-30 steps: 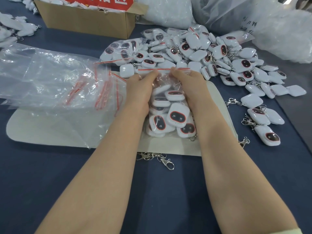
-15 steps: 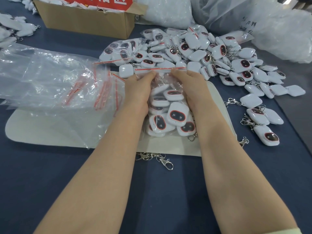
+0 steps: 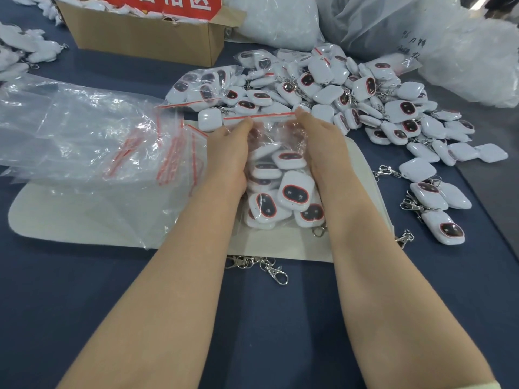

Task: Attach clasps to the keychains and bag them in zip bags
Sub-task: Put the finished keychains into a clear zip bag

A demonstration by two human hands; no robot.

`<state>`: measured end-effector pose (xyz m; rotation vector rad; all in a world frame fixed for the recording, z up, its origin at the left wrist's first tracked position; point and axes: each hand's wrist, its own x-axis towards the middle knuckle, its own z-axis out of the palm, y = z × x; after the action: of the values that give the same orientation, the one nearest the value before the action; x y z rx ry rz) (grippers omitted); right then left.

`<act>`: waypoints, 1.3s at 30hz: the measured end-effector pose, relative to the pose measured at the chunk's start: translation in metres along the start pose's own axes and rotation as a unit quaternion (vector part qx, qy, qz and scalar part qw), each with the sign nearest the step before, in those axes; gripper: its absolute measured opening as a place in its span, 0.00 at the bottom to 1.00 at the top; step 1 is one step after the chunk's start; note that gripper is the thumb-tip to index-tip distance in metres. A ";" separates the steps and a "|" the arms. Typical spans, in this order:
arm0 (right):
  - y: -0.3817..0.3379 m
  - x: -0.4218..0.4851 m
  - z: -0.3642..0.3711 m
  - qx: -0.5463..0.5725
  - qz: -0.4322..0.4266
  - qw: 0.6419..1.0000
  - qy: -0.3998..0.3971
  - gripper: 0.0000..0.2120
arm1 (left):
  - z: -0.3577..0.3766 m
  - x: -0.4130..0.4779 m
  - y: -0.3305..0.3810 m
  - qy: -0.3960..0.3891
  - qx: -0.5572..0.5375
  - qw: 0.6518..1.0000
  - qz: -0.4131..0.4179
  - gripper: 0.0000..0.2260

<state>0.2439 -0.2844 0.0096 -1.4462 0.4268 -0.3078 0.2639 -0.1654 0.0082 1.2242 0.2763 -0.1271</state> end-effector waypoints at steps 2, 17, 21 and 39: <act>0.000 0.000 0.000 0.003 -0.003 1.000 0.015 0.12 | -0.001 0.000 0.000 0.003 -0.003 1.000 0.001 0.06; -0.005 -0.005 0.000 0.119 0.062 0.991 0.023 0.10 | 0.000 -0.002 -0.003 0.027 -0.027 0.999 0.004 0.06; -0.005 -0.003 -0.002 0.098 0.053 0.993 0.027 0.11 | -0.001 -0.003 -0.002 0.025 -0.034 0.999 0.005 0.09; -0.001 -0.001 -0.001 0.041 0.047 0.997 -0.039 0.15 | -0.002 -0.007 0.000 0.055 -0.003 0.998 0.035 0.11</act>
<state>0.2429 -0.2847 0.0108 -1.3494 0.4126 -0.1903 0.2570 -0.1642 0.0096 1.2353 0.3281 0.0015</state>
